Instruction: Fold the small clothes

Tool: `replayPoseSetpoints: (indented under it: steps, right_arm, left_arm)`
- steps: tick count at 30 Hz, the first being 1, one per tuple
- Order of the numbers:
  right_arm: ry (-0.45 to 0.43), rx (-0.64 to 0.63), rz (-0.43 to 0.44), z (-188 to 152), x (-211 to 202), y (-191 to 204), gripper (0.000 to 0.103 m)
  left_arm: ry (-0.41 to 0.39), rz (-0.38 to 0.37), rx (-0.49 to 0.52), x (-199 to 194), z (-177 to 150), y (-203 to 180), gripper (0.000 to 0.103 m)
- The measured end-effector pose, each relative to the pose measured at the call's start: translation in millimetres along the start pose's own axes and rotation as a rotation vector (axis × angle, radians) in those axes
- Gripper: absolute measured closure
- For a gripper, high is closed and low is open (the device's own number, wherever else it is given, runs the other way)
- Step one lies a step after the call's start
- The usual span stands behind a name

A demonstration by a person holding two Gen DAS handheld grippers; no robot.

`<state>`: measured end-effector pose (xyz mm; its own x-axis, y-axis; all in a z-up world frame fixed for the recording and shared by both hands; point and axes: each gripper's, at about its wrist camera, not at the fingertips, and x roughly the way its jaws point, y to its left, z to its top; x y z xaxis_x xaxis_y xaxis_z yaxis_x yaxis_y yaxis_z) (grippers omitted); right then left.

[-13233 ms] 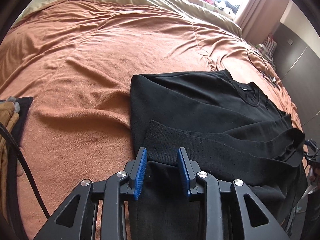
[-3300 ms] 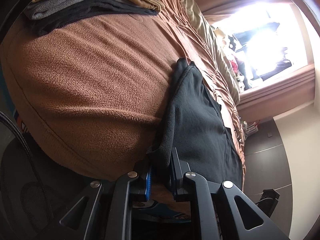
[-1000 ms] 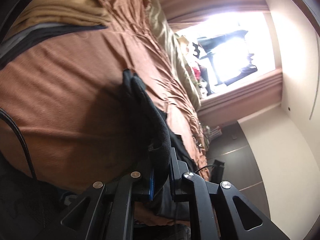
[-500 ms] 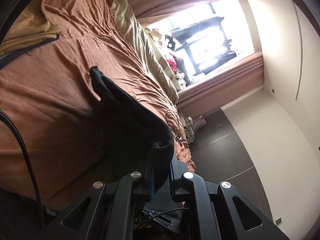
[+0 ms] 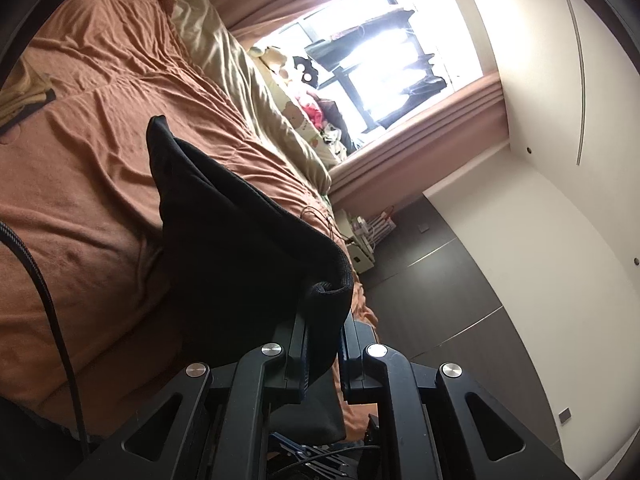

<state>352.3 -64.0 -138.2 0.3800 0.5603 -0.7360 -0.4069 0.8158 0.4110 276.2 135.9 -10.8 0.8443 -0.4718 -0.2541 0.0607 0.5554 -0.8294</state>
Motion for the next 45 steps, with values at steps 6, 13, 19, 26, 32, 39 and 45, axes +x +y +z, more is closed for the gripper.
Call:
replayPoseSetpoints:
  steps: [6, 13, 19, 26, 32, 39, 45]
  right_arm:
    - [-0.066, 0.018, -0.01, -3, -35, -21, 0.098]
    - [-0.106, 0.06, -0.029, -9, -66, -53, 0.096]
    - [-0.127, 0.116, -0.044, -16, -82, -78, 0.079]
    - [-0.158, 0.171, -0.044, -23, -101, -106, 0.071]
    - [-0.165, 0.229, -0.06, -29, -111, -132, 0.071]
    - [-0.161, 0.268, -0.032, -31, -112, -148, 0.071]
    - [-0.15, 0.276, 0.032, -22, -100, -153, 0.071]
  left_arm:
    - [0.035, -0.024, 0.03, 27, -4, -21, 0.092]
    - [0.086, -0.041, 0.056, 62, -13, -42, 0.092]
    - [0.14, -0.056, 0.078, 95, -23, -58, 0.092]
    - [0.222, -0.086, 0.08, 145, -47, -73, 0.092]
    - [0.371, -0.075, 0.114, 201, -83, -78, 0.083]
    - [0.464, 0.05, 0.057, 217, -99, -34, 0.062]
    - [0.437, 0.129, 0.048, 191, -90, -1, 0.061]
